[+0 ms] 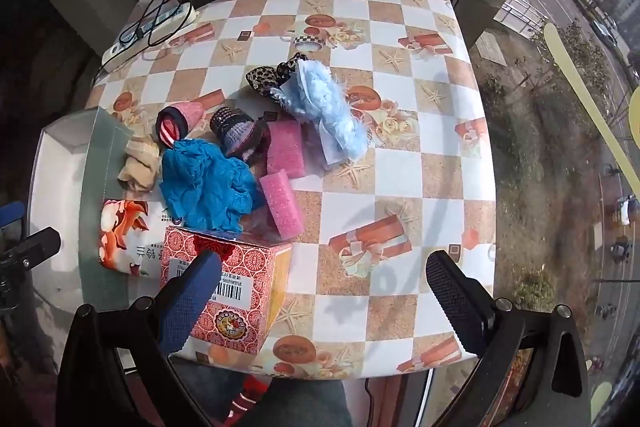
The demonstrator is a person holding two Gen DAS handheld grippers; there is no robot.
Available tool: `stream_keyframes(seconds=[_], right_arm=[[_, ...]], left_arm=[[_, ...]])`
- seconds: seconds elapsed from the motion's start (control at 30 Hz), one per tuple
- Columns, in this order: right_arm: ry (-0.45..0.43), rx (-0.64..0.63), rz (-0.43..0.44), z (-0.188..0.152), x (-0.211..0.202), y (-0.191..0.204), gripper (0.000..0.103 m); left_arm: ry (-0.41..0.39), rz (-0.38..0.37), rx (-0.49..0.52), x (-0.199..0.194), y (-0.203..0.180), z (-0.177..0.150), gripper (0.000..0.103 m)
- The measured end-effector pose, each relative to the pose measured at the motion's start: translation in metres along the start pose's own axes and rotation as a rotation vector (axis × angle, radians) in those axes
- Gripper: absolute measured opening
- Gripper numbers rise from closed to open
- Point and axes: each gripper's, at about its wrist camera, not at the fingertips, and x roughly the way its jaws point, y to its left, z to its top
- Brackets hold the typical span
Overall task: Organize soft objects
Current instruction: 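Move the right tool toward the light blue fluffy item while the left tool reaches the pink knit hat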
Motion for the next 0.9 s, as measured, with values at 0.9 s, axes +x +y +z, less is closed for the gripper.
stream_keyframes(seconds=[0.9], right_arm=[[0.094,0.173,-0.044,0.010,0.026,-0.012,0.103]], left_arm=[[0.056,0.044,0.117,0.050,0.017,0.053,0.103]])
